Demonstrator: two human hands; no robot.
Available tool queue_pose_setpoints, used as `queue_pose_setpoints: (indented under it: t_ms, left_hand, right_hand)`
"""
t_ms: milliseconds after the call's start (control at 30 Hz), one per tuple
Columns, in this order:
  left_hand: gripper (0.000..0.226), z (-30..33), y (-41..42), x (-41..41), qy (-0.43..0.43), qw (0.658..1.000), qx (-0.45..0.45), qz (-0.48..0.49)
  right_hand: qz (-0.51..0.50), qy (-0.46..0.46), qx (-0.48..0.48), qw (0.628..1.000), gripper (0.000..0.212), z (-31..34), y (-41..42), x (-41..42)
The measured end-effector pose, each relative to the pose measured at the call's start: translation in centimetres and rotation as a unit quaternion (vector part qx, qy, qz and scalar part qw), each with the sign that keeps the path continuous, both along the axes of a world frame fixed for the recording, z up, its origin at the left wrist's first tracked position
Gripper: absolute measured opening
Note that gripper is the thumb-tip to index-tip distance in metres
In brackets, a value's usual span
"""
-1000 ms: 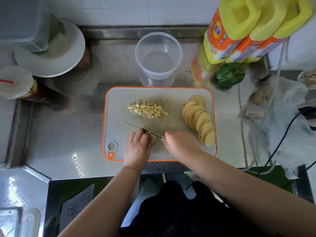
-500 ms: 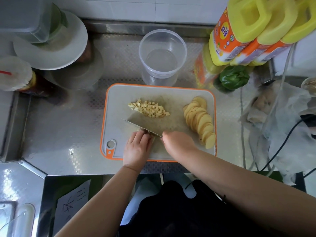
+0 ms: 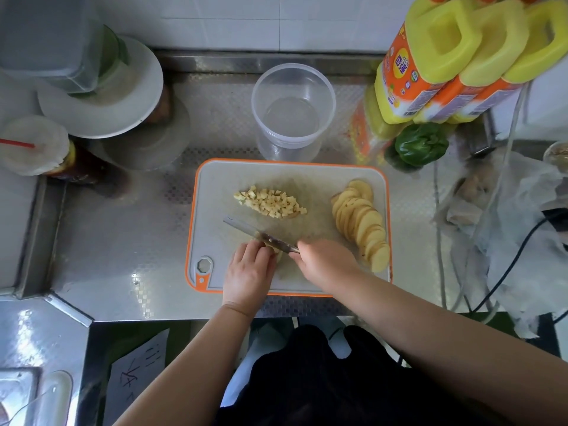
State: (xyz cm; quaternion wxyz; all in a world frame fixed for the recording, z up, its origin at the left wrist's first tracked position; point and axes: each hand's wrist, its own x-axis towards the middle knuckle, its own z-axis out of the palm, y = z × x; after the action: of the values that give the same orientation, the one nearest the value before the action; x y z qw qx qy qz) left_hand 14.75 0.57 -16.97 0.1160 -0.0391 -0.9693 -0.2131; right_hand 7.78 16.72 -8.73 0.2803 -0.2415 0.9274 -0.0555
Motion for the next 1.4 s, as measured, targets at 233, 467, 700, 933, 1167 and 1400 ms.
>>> queue_pose_setpoints:
  t_ms: [233,467,700,933,1167,1400]
  left_hand:
    - [0.018,-0.3,-0.5,0.6,-0.017,1.000,-0.003,0.014]
    - [0.025,-0.8,-0.5,0.4,-0.037,0.998,0.040,0.022]
    - [0.028,-1.2,-0.5,0.4,-0.026,0.998,0.056,0.016]
    - [0.022,-1.5,-0.6,0.3,-0.008,0.999,0.041,0.013]
    - [0.024,-1.1,-0.5,0.4,0.003,0.999,0.039,0.005]
    - [0.025,-0.6,-1.0,0.5,0.007,0.999,0.046,0.003]
  right_hand:
    - [0.036,0.029,0.032,0.998,0.023,0.4,-0.4,0.6]
    - [0.012,-0.008,0.055,0.998,0.015,-1.0,-1.1,0.6]
    - [0.002,-0.046,0.055,0.997,0.008,-1.9,-1.4,0.0]
    - [-0.062,-0.088,-0.007,0.994,0.028,-1.4,-0.8,-1.3]
    - [-0.089,-0.082,-0.046,0.992,0.032,-1.2,0.1,-1.3]
    - [0.013,0.063,0.004,0.998,0.029,0.6,-0.7,1.3]
